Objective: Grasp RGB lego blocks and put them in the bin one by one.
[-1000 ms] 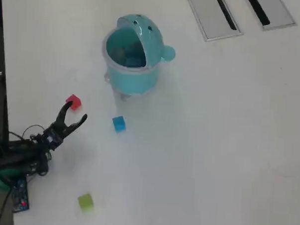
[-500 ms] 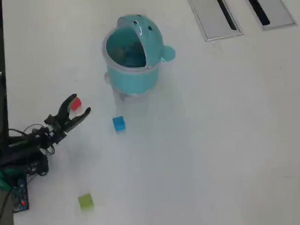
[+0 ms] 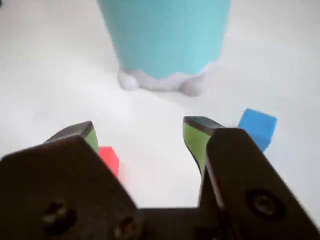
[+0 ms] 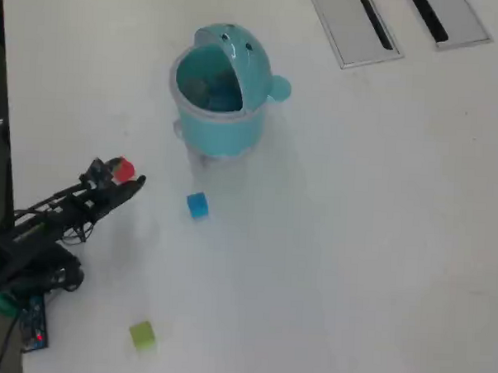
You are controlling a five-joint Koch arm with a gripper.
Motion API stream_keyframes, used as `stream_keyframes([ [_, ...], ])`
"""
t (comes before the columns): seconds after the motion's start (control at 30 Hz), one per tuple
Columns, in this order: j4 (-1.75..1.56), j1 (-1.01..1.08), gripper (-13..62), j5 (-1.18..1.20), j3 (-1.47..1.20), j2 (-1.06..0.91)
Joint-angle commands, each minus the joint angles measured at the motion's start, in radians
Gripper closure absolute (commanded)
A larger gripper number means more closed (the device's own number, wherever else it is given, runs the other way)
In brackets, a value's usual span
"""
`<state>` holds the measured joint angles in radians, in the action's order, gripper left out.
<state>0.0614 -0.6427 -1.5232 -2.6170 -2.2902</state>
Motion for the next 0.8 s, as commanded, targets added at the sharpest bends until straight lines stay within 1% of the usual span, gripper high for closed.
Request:
stream_keyframes([
  [0.0, 0.002, -0.048, 18.9, -0.014, 0.103, -0.075],
  [0.13, 0.064, -0.181, 19.0, -0.014, 0.081, -0.067],
  [0.33, 0.094, -0.268, 19.0, -0.012, 0.095, -0.011],
  [0.6, 0.086, -0.265, 19.0, -0.141, 0.095, 0.074],
  [0.77, 0.031, -0.278, 19.1, -0.147, 0.091, 0.183],
])
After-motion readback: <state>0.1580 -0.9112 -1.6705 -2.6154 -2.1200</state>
